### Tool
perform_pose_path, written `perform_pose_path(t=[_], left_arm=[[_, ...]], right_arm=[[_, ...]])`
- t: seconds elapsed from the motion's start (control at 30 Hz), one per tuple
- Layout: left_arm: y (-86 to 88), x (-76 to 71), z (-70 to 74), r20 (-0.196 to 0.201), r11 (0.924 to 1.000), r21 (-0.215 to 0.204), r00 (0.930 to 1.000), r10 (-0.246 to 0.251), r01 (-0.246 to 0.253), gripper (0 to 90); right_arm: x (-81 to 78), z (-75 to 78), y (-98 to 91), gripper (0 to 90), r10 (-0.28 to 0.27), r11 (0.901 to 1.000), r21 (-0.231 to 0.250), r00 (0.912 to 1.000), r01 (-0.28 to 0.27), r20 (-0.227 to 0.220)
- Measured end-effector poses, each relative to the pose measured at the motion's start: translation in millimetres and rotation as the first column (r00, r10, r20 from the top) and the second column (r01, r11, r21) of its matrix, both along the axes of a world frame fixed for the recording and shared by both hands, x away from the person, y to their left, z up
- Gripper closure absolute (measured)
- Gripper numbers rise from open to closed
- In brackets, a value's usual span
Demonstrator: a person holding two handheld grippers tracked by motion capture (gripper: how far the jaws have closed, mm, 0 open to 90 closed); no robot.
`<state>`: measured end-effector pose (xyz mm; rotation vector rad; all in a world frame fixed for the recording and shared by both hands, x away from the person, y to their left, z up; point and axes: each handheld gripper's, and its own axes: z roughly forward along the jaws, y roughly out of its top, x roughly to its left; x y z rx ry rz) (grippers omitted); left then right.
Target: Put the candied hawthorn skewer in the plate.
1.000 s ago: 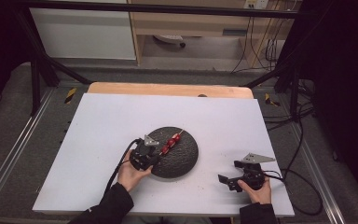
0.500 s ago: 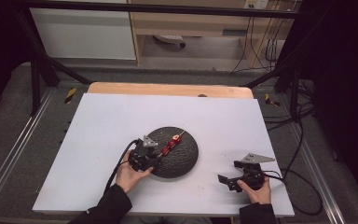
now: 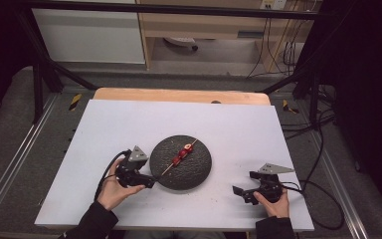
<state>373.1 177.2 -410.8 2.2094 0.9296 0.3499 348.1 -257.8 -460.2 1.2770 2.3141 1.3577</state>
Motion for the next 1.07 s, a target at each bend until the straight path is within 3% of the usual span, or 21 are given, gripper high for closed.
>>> perform_pose_path(t=[0.2, 0.37, 0.6, 0.9, 1.07], left_arm=[[31.2, -7.5, -5.4, 0.002, 0.9989, -0.027, 0.9993, 0.038, -0.038, 8.6], [56.8, -16.3, -13.3, 0.01, 0.9959, -0.056, 0.9974, 0.072, -0.071, 7.2], [84.7, -29.0, -27.7, 0.038, 0.9929, -0.061, 0.9939, 0.104, -0.102, 7.2], [99.5, -33.8, -42.8, 0.039, 0.992, -0.068, 0.9933, 0.109, -0.106, 6.3], [97.7, -30.2, -47.3, 0.031, 0.9943, -0.031, 0.9942, 0.103, -0.102, 6.2]], right_arm=[[0.0, 0.0, -0.3, 0.6, -0.001, 1.0, -0.008, 1.0, 0.001, 0.001], [0.2, -0.1, -0.3, 0.6, 0.001, 1.0, -0.009, 1.0, -0.001, 0.0], [0.0, -0.3, -0.5, 0.6, 0.003, 0.9998, -0.022, 1.0, -0.003, -0.003], [0.9, -1.4, -0.3, 0.6, 0.01, 0.9984, -0.056, 0.9999, -0.01, -0.013], [4.7, -2.1, -0.5, 1.1, -0.004, 0.9938, -0.111, 0.9999, 0.002, -0.014]])
